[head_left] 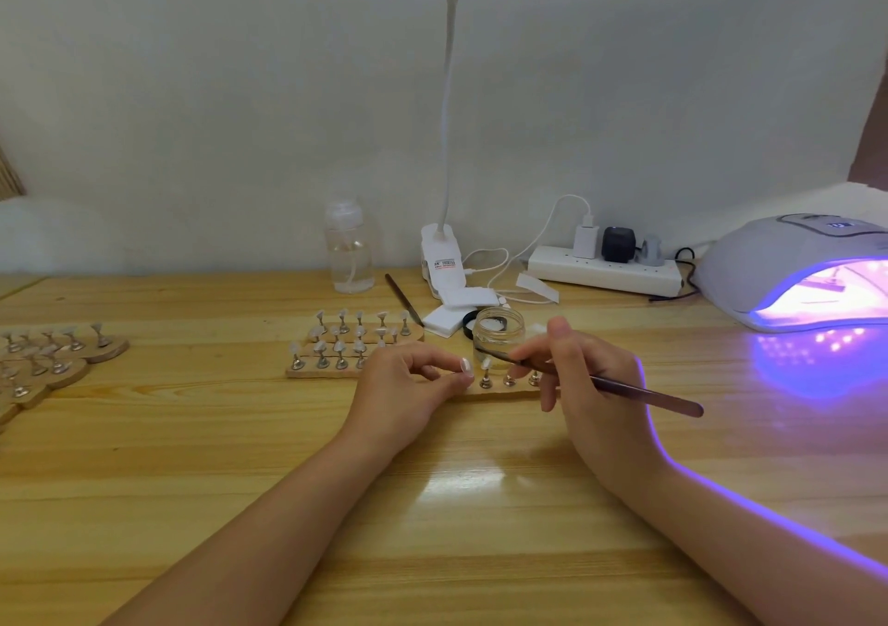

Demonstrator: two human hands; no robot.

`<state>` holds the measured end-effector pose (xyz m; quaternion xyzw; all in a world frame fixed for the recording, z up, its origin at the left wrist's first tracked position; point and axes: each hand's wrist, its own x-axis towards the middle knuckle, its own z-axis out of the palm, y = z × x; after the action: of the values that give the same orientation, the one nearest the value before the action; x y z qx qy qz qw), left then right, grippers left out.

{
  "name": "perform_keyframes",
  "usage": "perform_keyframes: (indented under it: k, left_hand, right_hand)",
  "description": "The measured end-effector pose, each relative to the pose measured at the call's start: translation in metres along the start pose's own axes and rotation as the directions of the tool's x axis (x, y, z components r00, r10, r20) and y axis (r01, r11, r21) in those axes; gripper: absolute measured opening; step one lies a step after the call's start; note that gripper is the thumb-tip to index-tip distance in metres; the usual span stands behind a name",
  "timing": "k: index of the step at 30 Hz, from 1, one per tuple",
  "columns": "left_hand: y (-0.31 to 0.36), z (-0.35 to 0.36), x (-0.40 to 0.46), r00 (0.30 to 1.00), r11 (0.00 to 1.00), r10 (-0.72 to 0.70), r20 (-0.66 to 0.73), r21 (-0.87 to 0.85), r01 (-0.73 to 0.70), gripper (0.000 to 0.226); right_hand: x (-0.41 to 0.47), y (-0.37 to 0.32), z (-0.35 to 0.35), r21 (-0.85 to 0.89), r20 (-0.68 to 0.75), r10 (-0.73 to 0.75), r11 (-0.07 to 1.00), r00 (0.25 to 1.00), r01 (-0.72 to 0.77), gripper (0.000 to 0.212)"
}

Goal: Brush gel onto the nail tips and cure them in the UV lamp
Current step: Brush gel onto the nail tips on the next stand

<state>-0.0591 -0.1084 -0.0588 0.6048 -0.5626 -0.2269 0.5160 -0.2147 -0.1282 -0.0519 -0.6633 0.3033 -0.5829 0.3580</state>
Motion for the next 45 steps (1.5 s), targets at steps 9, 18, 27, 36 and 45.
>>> perform_keyframes:
  k: [9,18,27,36,45]
  left_hand:
    - [-0.002,0.004,0.003,1.0,0.996,-0.014,0.013,0.083,0.013,0.024]
    - [-0.004,0.004,0.007,0.999,0.983,0.009,0.046,0.181,-0.018,0.033]
    - [0.001,0.009,0.004,0.987,0.981,0.094,0.132,0.156,-0.114,0.045]
    - [0.004,0.012,0.002,0.988,0.99,0.085,0.13,0.1,-0.098,0.035]
    - [0.003,0.012,0.002,0.983,0.986,0.124,0.138,0.091,-0.137,0.035]
  right_hand:
    - [0.002,0.003,-0.001,0.033,-0.021,0.0,0.999,1.0,0.001,0.04]
    - [0.004,0.003,-0.003,0.059,-0.058,0.064,0.996,0.996,-0.061,0.037]
    - [0.007,0.005,-0.005,0.009,-0.109,0.038,0.999,0.993,-0.037,0.039]
    - [0.006,0.0,-0.004,0.074,-0.107,0.047,0.996,0.993,-0.039,0.047]
    - [0.013,0.001,-0.01,-0.031,-0.091,-0.029,0.999,0.995,0.027,0.043]
